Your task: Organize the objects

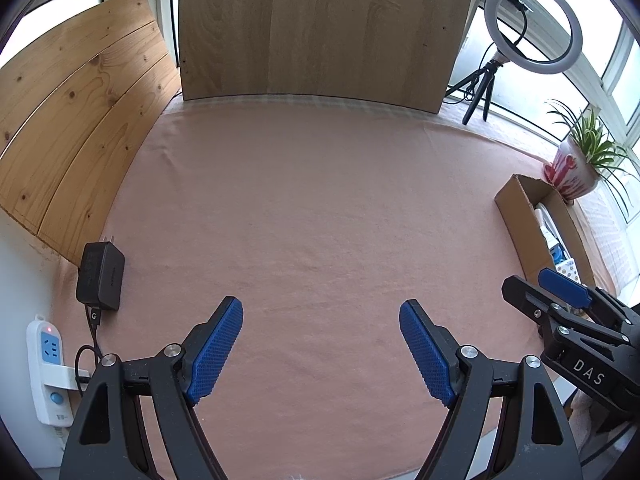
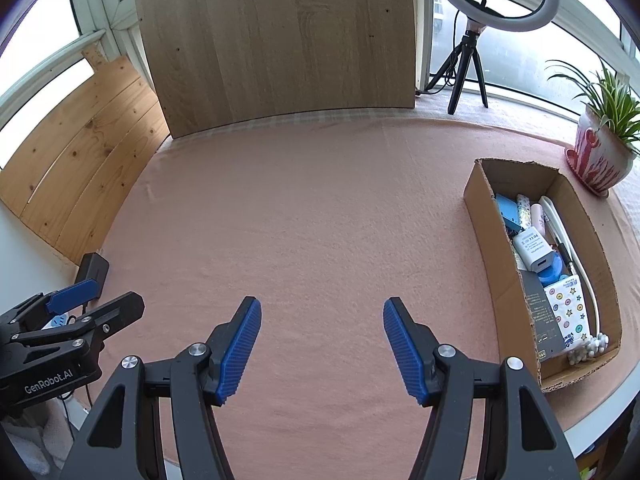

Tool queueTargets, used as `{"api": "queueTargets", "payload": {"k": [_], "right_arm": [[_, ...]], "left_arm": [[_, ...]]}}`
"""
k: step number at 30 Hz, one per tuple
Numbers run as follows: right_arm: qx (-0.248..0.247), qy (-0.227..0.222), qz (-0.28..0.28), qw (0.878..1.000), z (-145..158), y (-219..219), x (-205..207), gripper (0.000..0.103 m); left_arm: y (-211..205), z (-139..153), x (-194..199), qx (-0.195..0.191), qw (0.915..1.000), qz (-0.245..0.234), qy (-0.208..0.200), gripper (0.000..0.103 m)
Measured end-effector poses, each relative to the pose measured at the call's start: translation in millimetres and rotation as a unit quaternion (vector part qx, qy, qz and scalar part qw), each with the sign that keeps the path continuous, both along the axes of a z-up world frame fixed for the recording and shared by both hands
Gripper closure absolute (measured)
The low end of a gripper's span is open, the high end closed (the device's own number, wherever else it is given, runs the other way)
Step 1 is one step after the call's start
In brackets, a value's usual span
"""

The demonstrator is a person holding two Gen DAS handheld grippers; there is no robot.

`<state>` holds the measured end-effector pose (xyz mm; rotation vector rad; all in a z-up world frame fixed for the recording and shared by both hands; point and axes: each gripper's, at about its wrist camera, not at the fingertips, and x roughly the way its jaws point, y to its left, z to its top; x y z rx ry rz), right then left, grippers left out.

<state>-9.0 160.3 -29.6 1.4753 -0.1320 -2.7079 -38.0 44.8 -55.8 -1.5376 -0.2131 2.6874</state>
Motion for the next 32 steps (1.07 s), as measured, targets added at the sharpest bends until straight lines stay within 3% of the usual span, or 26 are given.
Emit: {"api": "queueTargets", "payload": {"k": [32], "right_arm": [[-0.006,-0.015,0.004,1.0,-13,-1,-4,0.043]], "left_arm": [[2,-21,-11,-0.008,0.9999,0.006,-0.011,0.02]]}}
